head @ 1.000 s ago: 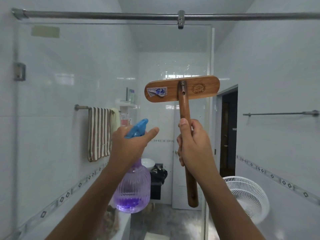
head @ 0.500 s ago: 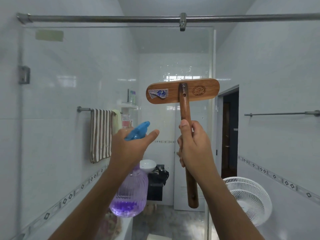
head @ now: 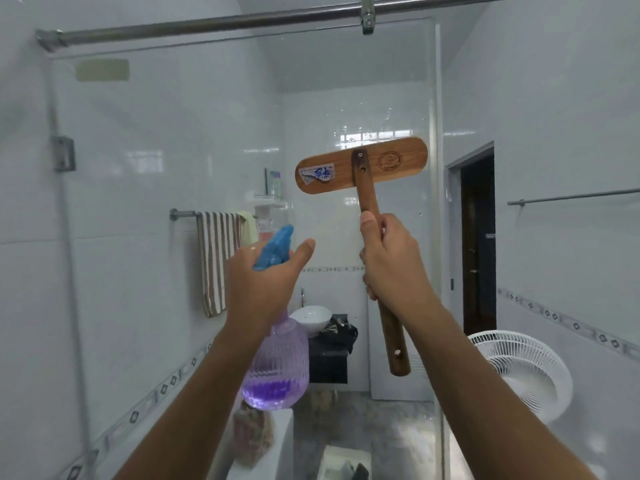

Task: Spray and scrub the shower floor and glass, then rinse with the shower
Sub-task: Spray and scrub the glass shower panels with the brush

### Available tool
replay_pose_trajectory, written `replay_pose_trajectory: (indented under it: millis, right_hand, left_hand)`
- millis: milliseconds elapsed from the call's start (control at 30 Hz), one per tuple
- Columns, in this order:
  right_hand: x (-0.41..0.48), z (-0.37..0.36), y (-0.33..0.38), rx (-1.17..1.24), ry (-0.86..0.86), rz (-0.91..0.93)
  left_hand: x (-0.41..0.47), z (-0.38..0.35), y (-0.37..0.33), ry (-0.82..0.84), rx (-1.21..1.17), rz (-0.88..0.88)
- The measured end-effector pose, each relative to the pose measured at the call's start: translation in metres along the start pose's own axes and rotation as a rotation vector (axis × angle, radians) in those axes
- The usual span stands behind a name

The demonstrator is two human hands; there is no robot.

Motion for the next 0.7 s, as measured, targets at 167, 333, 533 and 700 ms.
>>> replay_pose_trajectory:
  millis: [167, 333, 533, 700]
  right_hand:
    - [-0.023, -0.012, -0.054, -0.117, 0.064, 0.001]
    - [-0.098, -0.013, -0.115, -0.105, 0.104, -0.213]
    - [-0.002, -0.012, -0.029, -0.129, 0.051, -0.012]
    - [0.027, -0.004, -0.017, -0.125, 0.03, -0.017]
  left_hand:
    - [-0.001, 0.005, 0.008, -0.048, -0.01, 0.006]
    - [-0.006, 0.006, 0.018, -0.058, 0.009, 0.011]
    - [-0.004, 0.005, 0.019, -0.056, 0.025, 0.039]
    - [0.003, 0.003, 0.014, -0.042, 0.04, 0.059]
Point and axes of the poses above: each hand's wrist, its own x-axis towards the middle knuckle, its own z-axis out of the back of the hand, y = z × x, the point moved 7 cm from there along x, towards the middle knuckle, and after that the axes turned 15 degrees about x, right-handed, at the moved point
